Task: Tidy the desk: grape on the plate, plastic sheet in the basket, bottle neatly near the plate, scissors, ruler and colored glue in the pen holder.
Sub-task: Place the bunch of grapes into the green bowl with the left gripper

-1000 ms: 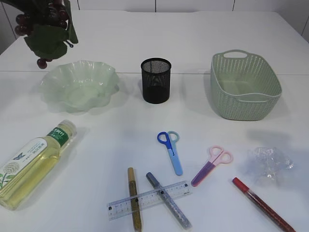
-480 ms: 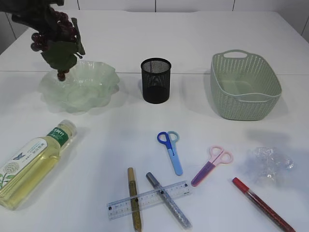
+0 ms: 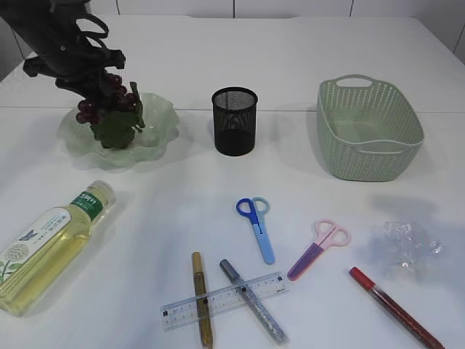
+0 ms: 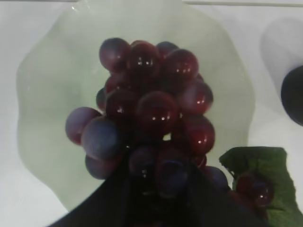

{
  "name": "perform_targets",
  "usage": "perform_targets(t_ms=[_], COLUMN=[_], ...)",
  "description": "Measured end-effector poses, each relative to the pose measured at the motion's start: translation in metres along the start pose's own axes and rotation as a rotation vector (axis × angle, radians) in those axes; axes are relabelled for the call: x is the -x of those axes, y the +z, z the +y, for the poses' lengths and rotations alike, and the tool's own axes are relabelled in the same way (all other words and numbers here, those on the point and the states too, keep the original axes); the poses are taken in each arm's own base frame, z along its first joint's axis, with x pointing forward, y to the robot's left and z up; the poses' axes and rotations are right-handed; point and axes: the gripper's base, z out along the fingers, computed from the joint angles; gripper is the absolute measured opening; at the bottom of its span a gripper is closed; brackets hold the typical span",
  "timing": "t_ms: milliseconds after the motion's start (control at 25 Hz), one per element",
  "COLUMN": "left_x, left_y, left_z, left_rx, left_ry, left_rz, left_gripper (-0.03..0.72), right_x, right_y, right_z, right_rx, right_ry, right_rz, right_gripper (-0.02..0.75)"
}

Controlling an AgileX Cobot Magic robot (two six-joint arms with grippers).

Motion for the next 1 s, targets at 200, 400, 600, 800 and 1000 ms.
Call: perform_targets(t_ms=[200, 400, 600, 800, 1000], left_x=[-0.002, -0.004, -0.002, -0.003, -0.005], left_y=[0.023, 0.041, 0.055, 0.062, 0.068], left_z=[0.002, 0.004, 0.004, 0.005, 0.007], left_rx=[-0.002, 0.0, -0.003, -0.003, 0.009], left_ry=[-0.008, -0.012, -0.015, -0.017, -0.008], left_rz=[-0.011, -0.005, -0.01, -0.004, 0.004], left_gripper=[0.172, 0.176, 0.181, 0.198, 0.241], right_x=[0.0, 0.0, 0.0, 0.0, 0.0], right_y=[0.0, 0.0, 0.0, 0.0, 0.0], right_z=[0.0, 0.001, 0.001, 0.001, 0.001], right_rx=[0.005, 0.012, 0.014, 0.015, 0.015], right_ry=[0.002, 0.004, 0.005, 0.005, 0.005], right_rz=[0.0, 0.0, 0.0, 0.0, 0.0], right_gripper=[0.49, 0.49, 0.49, 0.49, 0.49])
